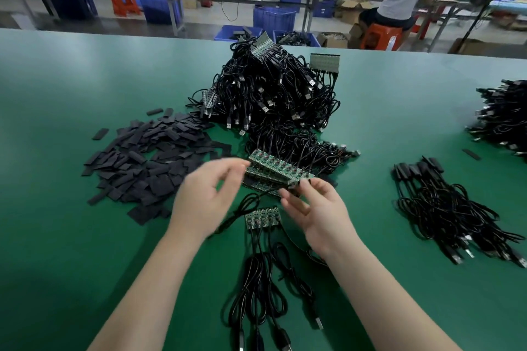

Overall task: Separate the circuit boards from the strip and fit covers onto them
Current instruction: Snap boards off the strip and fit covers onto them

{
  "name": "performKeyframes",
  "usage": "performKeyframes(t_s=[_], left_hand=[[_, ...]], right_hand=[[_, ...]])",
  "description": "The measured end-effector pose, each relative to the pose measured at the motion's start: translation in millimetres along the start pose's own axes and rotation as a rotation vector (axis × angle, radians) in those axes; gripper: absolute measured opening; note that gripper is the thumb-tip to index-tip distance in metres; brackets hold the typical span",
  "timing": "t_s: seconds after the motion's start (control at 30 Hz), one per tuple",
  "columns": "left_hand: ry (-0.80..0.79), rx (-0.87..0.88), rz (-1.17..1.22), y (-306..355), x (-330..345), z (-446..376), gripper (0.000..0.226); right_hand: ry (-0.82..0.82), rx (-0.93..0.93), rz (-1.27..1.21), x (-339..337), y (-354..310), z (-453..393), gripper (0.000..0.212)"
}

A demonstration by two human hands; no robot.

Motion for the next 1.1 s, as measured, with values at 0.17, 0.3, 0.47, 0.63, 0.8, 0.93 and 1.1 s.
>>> performKeyframes(t_s=[0.17,0.3,0.47,0.63,0.8,0.93,1.1], left_hand=[[-0.360,0.129,-0.321,24,68,13,0.042],[-0.482,0.065,-0.335,8,96,26,0.032],[-0.368,0.036,-0.252,1,91,25,0.020],[-0.282,0.043,-0.240,1,85,25,0.015],[-0.259,0.003,-0.190,-3,83,29,0.015],[-0.246,-0.007,-0.184,-4,82,30,0.016],[-0.232,-0.011,-0.164,-5,81,30,0.021]], right_hand=[[0.011,-0.119,0.416,-12,-2,-3,0.011],[0.103,-0.349,1.084,-16,-31,15,0.010],[0.185,-0.295,1.746,-29,-22,27,0.027],[0.222,-0.336,1.641,-29,-33,11,0.028],[0.484,-0.533,1.689,-36,-78,-30,0.034],[0.501,-0.606,1.420,-44,-93,-40,0.021],[0.442,-0.416,1.376,-53,-98,-57,0.027]])
Point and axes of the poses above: each hand's wrist, its own z-axis away from the middle knuckle, its own x-axis out of the palm, y = z × x, the point moved 10 cm from there along -z, towards the middle knuckle, and after that the axes turned 7 degrees about x, right-handed, at the moved point
